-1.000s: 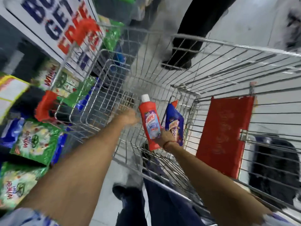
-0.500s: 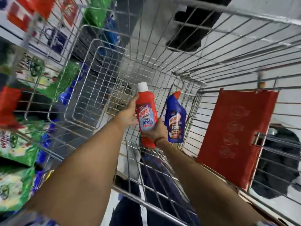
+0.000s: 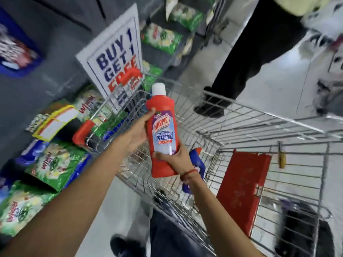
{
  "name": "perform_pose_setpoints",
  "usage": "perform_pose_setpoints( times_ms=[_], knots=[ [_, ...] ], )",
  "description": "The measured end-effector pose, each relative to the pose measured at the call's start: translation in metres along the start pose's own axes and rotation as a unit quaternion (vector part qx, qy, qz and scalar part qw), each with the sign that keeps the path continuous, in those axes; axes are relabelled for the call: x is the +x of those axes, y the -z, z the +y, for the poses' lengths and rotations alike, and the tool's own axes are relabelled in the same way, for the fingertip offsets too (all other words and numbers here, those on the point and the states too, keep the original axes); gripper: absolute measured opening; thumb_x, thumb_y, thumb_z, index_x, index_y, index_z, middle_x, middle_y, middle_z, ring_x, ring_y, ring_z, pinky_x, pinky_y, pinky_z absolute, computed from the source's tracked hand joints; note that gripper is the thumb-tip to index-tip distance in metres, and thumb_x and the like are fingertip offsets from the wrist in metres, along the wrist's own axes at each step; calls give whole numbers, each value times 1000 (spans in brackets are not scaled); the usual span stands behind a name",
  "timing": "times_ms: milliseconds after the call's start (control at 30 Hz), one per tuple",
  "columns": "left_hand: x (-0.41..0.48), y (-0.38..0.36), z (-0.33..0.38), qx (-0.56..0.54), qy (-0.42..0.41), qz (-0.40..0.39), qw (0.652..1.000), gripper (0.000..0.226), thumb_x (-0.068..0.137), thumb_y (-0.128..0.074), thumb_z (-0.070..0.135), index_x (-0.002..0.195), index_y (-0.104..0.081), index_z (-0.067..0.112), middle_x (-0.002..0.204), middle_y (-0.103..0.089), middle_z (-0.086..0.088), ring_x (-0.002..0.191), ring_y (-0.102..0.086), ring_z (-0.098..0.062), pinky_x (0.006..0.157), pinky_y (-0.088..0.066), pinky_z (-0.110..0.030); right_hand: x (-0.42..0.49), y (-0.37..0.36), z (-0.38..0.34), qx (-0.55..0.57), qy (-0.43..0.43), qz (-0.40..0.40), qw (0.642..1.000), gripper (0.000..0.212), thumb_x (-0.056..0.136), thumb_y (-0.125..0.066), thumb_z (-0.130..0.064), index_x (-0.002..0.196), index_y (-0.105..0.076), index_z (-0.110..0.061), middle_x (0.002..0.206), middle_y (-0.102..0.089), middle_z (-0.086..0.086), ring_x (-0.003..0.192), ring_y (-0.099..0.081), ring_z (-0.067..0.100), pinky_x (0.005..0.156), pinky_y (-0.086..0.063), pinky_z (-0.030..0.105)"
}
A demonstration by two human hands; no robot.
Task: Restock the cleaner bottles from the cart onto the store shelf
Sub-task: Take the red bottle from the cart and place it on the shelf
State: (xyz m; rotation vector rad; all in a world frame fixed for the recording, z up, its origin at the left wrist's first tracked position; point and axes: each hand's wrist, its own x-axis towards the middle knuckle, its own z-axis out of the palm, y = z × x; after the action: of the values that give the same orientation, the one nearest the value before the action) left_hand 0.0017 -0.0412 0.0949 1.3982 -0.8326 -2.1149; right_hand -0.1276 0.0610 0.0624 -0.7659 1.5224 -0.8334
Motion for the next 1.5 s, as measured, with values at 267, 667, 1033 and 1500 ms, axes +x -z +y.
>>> perform_pose_setpoints(
  times_ms=[267,667,1033,1500],
  knots=[
    [-126,43,52,-102,-179,87,975,31,95,-40,33,93,-64,14,74,-77,4,70,-71,-9,66,-58,-24,-48,-74,-72,-52,154,-78,984,58,55,-86,-3,100,-56,-23,100,-68,2,80,-65,-3,76,-54,17],
    [-367,172,0,-172,-368,324,854,32,88,-49,33,80,-73,13,73,-76,2,71,-70,-12,73,-57,-28,-162,-271,-92,-152,282,-320,892,62,55,-87,-11,104,-55,-30,102,-68,-9,94,-64,-2,87,-52,21],
    [-572,281,-101,-59,-494,507,704,34,75,-63,52,98,-65,26,90,-75,13,85,-68,-3,73,-54,-17,-301,-485,-76,-269,396,-488,729,74,57,-86,-26,122,-52,-11,120,-65,15,113,-60,28,95,-48,49],
    [-639,393,-131,-8,-465,573,675,14,92,-48,15,99,-58,22,80,-74,18,79,-66,3,70,-53,-14,-349,-623,-59,-268,402,-467,740,73,49,-89,-20,113,-56,-13,112,-69,12,102,-65,24,85,-51,30]
  ],
)
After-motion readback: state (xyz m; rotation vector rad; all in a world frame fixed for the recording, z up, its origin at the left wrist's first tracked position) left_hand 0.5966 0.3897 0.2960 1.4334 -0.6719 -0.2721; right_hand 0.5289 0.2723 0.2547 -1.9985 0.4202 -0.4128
